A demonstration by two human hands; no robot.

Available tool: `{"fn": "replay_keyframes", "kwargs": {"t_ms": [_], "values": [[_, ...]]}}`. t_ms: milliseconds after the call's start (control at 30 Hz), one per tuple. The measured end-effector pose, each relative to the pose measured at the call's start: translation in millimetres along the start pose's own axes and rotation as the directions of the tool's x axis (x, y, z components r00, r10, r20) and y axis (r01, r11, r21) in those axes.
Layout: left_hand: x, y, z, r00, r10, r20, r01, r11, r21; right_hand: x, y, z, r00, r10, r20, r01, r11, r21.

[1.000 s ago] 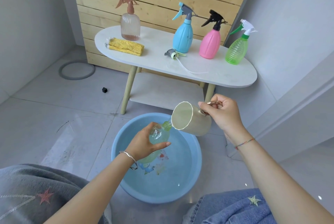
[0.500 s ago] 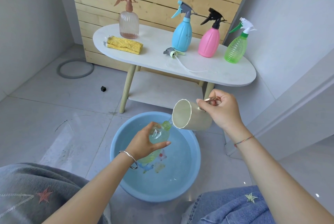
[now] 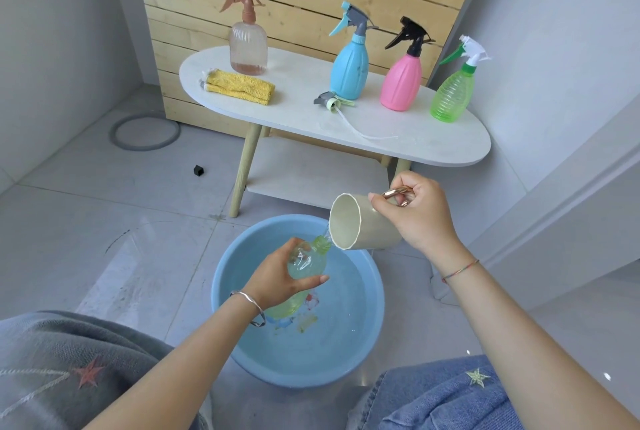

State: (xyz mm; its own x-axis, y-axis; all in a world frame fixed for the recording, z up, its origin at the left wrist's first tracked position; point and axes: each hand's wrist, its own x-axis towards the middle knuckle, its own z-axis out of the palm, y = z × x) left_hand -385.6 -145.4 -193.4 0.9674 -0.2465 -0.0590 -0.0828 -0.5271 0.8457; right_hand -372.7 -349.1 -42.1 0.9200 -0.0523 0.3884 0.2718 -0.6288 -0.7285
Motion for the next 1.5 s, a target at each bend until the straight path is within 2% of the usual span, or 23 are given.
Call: {"fn": "replay_keyframes", "kwargs": {"t_ms": [800, 1200, 1500], "values": [[-1, -3, 4, 1.0, -0.007, 0.007, 0.007, 1.0, -0.029, -1, -3, 7, 0.984, -0.167, 0.059, 0.169, 0.985, -0.043], [-2, -1, 3, 1.0, -0.009, 0.008, 0.009, 0.999, -0.041, -2, -9, 11, 0.921, -0.365, 0.139, 0.38, 0.919, -0.105], [-2, -2, 4, 1.0, -0.011, 0.0, 0.011, 0.999, -0.043, -3, -9, 16, 0.878, -0.444, 0.177, 0.471, 0.868, -0.16]]}}
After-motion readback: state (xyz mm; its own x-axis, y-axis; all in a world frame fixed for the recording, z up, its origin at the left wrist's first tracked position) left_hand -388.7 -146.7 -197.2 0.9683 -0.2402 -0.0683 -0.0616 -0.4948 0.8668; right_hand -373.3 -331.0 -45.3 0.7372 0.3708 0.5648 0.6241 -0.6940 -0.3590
